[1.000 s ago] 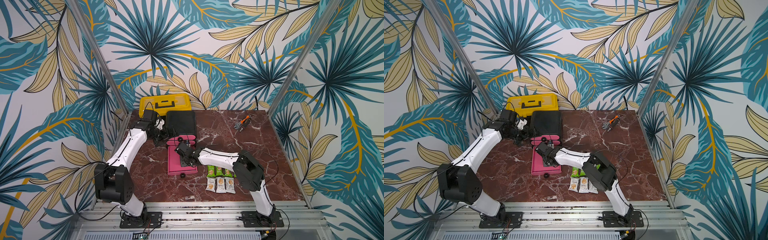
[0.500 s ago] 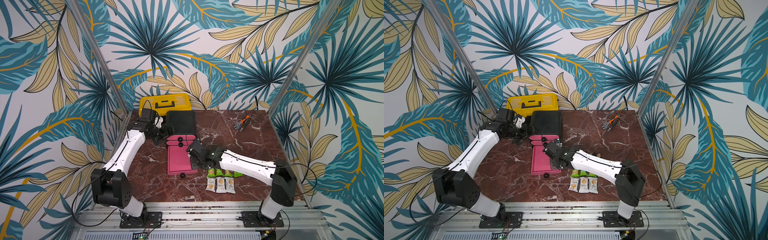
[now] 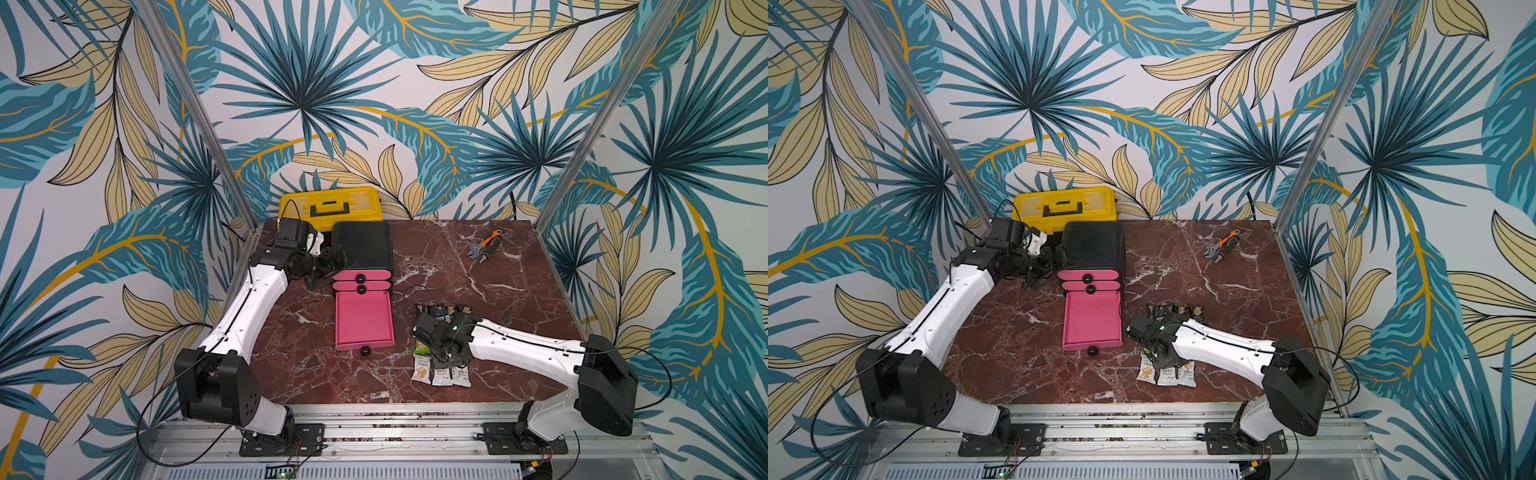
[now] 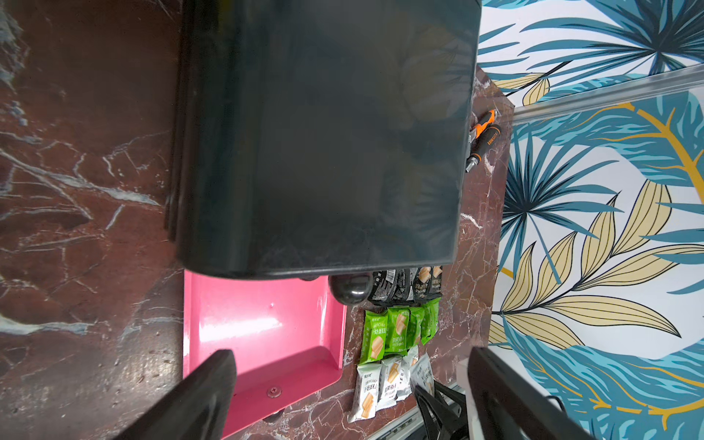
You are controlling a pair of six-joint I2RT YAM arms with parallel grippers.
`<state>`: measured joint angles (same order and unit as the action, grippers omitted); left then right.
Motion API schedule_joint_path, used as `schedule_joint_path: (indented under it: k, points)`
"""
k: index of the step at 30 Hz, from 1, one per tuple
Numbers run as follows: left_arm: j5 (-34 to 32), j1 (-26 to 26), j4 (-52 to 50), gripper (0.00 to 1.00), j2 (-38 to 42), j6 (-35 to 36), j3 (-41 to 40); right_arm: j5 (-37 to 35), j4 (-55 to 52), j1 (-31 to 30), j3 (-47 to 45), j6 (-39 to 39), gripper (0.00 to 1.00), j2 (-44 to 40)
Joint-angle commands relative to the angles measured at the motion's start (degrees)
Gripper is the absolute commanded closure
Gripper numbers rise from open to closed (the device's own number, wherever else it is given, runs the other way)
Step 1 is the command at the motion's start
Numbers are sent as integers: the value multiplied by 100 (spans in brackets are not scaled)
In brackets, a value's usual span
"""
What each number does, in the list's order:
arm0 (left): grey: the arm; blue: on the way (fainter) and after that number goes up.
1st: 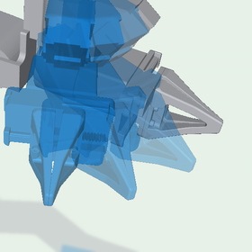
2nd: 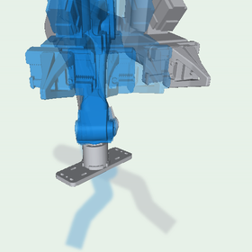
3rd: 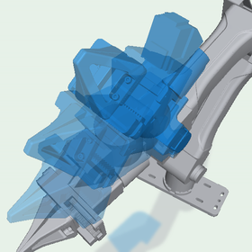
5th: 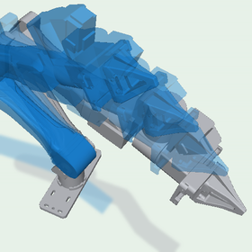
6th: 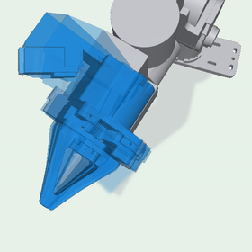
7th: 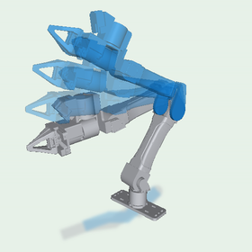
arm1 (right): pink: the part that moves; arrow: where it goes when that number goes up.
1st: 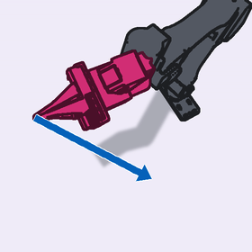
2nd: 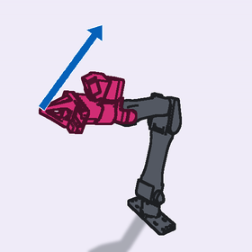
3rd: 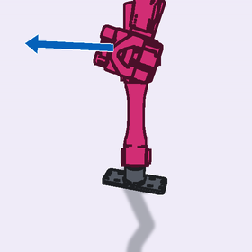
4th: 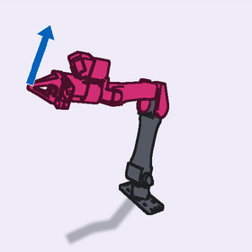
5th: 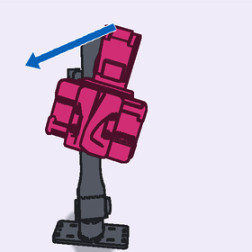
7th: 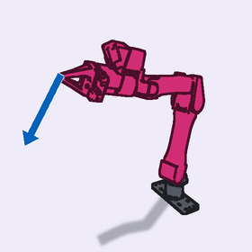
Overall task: Take the cookies out of the drawer
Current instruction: Place the cookie at the center of the board.
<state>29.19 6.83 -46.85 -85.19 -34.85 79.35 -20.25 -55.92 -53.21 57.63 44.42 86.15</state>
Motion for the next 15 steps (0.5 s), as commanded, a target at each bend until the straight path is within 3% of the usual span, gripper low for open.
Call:
schedule_joint_path:
  k: [1, 15]
  points:
    - [-10, -20, 195, 0, 168, -51, -152, -257, -262, 80, -243, 222, 71, -113]
    - [-46, -33, 353, 0, 86, -105, -304, -159, -269, 343, -1572, 627, 69, -1181]
